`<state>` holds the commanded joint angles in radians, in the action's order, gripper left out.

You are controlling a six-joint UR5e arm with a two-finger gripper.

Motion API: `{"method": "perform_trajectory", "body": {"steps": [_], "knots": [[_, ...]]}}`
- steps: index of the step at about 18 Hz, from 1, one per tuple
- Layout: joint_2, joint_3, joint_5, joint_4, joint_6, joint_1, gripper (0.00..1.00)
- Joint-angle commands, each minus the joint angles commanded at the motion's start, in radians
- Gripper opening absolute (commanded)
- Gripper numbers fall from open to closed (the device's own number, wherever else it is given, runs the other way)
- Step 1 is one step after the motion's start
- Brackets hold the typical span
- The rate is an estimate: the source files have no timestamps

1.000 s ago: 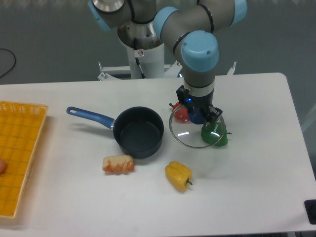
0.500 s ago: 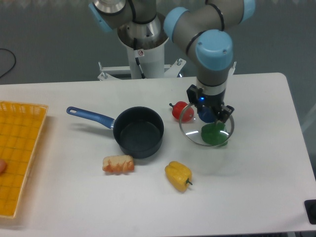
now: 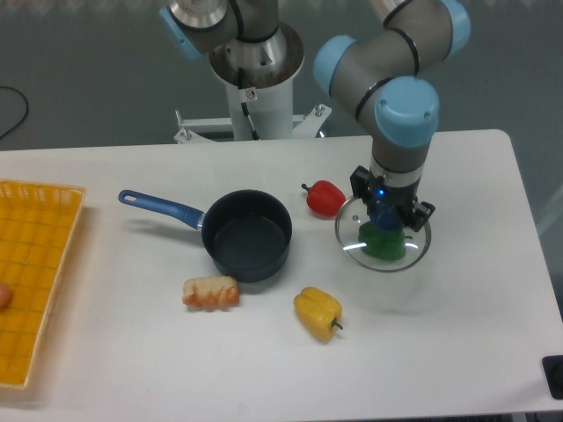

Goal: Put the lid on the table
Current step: 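Carry the clear glass lid by its knob away from the green pepper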

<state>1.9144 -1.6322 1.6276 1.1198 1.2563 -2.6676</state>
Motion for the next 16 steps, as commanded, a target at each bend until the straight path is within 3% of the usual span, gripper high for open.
{"method": "perform_trajectory", "body": {"steps": [8,14,16], "knots": [[0.060,0.084,0.002,-0.002,-0.005,-0.008,0.51],[0.109,0.123,-0.009,-0.040,-0.008,-0.025,0.50],[0.132,0.126,-0.009,-0.080,-0.011,-0.025,0.50]]}}
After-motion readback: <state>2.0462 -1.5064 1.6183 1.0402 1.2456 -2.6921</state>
